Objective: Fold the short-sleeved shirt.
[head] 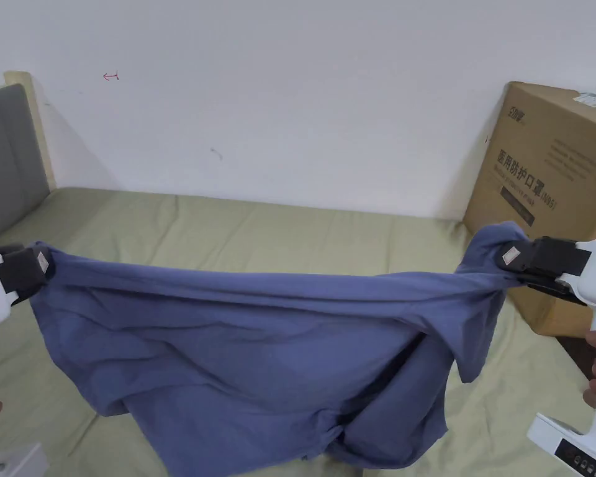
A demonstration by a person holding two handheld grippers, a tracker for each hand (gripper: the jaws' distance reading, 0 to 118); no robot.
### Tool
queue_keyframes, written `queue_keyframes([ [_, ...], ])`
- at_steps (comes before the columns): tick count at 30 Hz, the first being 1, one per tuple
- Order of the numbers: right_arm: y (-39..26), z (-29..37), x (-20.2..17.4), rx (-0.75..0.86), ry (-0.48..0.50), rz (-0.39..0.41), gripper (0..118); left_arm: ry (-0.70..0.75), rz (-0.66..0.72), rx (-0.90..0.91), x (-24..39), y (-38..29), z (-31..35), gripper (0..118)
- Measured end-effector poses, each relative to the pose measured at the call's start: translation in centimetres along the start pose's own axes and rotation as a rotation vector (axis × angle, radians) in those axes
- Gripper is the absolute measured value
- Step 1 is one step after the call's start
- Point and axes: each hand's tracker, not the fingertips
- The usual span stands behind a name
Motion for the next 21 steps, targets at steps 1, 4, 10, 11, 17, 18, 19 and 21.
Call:
queue_keyframes([
  [1, 0.1, -0.1, -0.2, -0.002, 0.004, -0.001, 5, -0.001, -0.001, -0.001, 0.0, 0.3, -0.1, 5],
  [4, 0.5, -0.3, -0.7, 0.008, 0.001, 0.008, 5, -0.005, -0.009, 0.007, 0.3, 1.3, -0.4, 5],
  [10, 1.7, -1.3, -1.4, 0.015, 0.007, 0.007, 5, 0.008, -0.058, 0.035, 1.1, 3.4, -1.3, 5],
  [11, 2.0, -1.7, -1.4, 0.012, 0.004, 0.013, 5, 0.007, -0.060, 0.039, 1.2, 3.7, -1.6, 5],
  [17, 4.3, -4.8, -2.2, 0.000, -0.017, -0.008, 5, 0.021, -0.123, 0.040, 2.6, 6.5, -4.5, 5],
  [18, 4.6, -5.2, -2.5, 0.003, -0.022, -0.002, 5, 0.023, -0.124, 0.042, 2.8, 6.9, -4.8, 5],
  [19, 4.9, -5.5, -2.7, 0.002, -0.027, 0.007, 5, 0.021, -0.130, 0.044, 3.0, 7.3, -5.1, 5],
  [21, 5.7, -6.3, -3.2, 0.005, -0.032, 0.009, 5, 0.028, -0.141, 0.053, 3.4, 8.1, -5.9, 5],
])
